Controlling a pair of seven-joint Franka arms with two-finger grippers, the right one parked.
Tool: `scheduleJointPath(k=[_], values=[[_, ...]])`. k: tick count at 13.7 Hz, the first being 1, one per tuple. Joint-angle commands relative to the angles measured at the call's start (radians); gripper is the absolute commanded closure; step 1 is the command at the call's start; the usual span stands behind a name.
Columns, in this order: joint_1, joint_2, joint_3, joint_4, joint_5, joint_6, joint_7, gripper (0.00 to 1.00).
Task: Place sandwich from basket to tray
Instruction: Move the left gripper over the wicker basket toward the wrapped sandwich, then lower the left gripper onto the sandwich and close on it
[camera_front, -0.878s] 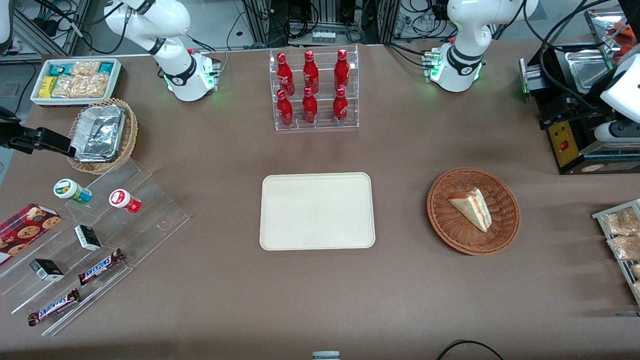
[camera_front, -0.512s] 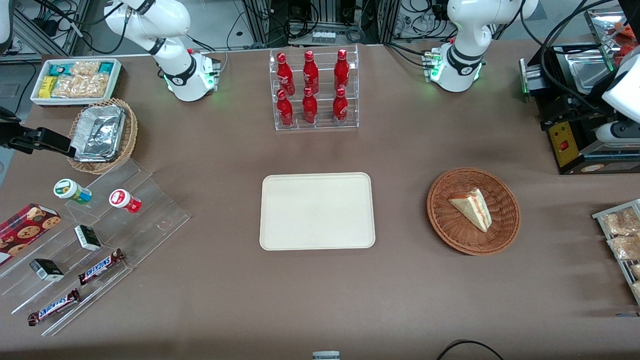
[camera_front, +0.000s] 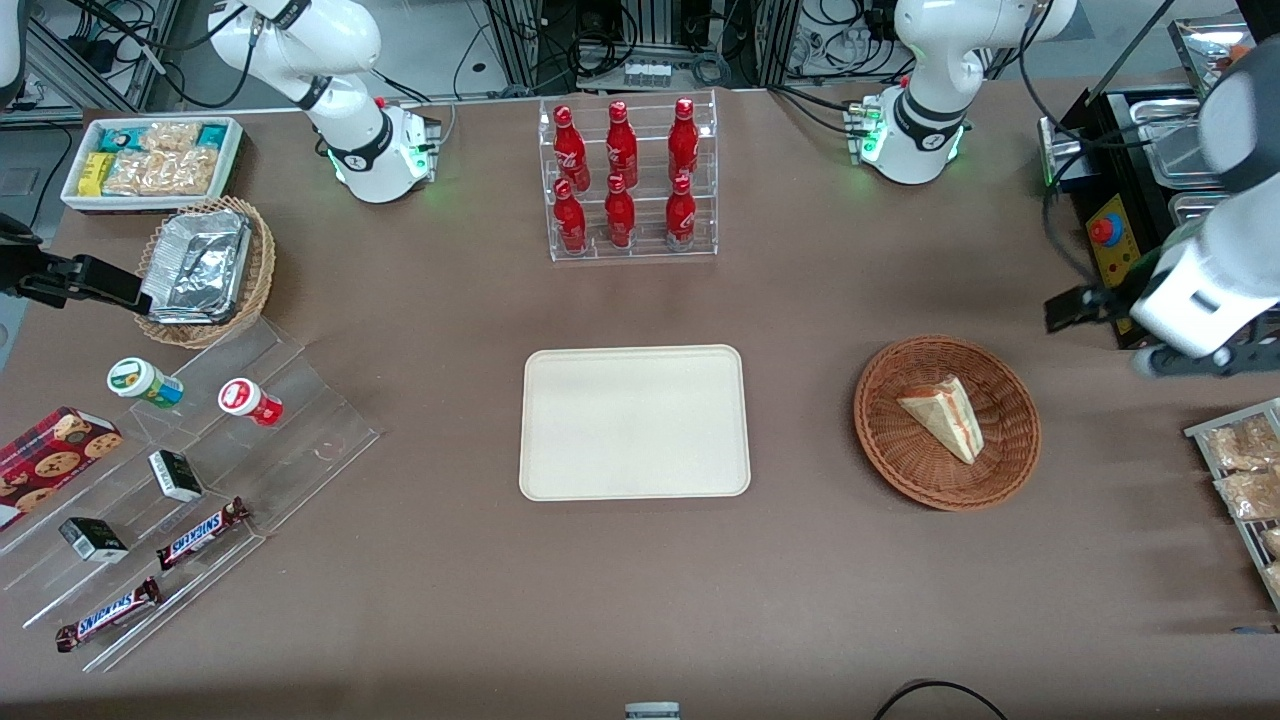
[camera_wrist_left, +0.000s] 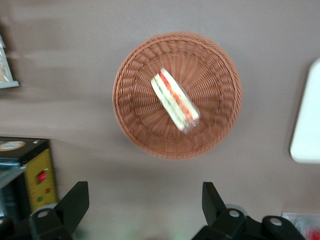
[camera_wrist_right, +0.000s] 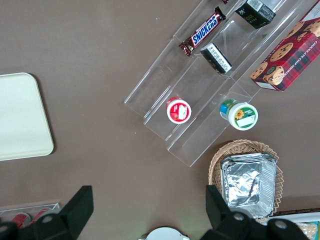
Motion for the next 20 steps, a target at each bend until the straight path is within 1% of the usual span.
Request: scheduleJointPath(k=[1, 4, 6, 10, 13, 15, 20], values=[[0.006, -0.032, -0.007, -0.149, 0.014, 0.158, -0.153, 0.00], [0.002, -0.032, -0.009, -0.258, 0.002, 0.295, -0.357, 0.00], [0.001, -0.034, -0.009, -0.344, -0.004, 0.422, -0.481, 0.00], [-0.010, 0.003, -0.016, -0.428, -0.006, 0.588, -0.606, 0.00], [-0.033, 0.049, -0.016, -0.445, -0.006, 0.662, -0.671, 0.00], [-0.071, 0.074, -0.016, -0.457, -0.006, 0.699, -0.704, 0.00], [-0.073, 0.103, -0.015, -0.477, 0.005, 0.731, -0.703, 0.00]])
